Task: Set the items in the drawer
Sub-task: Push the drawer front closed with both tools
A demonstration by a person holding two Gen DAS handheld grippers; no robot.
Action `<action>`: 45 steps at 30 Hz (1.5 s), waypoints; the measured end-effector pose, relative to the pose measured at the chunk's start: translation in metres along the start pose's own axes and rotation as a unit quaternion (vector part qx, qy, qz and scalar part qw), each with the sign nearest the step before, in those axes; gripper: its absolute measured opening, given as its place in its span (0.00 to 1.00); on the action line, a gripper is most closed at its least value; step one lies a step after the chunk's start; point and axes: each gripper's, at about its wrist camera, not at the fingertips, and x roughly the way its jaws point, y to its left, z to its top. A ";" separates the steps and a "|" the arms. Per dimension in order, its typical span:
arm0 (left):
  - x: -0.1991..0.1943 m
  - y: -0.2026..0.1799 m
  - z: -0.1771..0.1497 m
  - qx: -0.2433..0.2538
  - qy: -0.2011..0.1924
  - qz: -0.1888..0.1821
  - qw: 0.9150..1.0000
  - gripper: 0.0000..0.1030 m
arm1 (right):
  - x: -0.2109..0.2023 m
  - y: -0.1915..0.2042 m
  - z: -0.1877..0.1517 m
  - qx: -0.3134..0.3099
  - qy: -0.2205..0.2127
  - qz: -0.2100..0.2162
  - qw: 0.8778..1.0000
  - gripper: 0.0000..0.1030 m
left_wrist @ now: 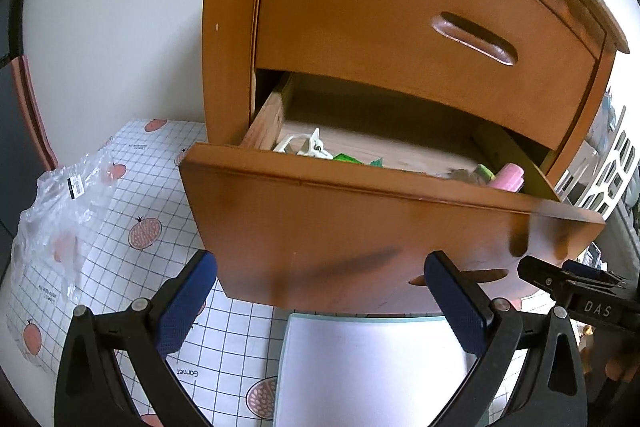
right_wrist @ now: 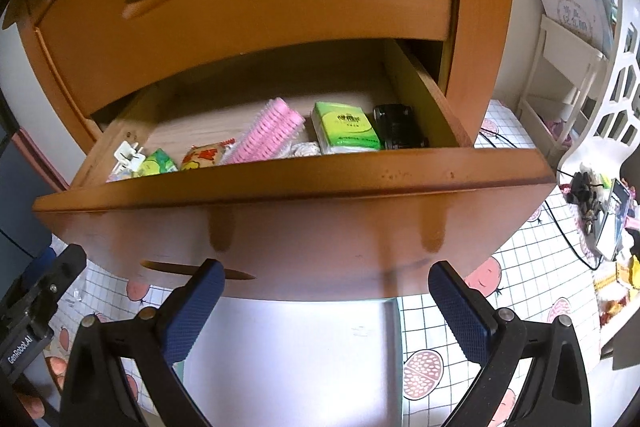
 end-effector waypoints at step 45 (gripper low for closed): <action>0.026 -0.025 0.031 0.006 0.007 -0.008 1.000 1.00 | 0.012 -0.009 -0.006 0.004 -0.001 0.005 1.000 1.00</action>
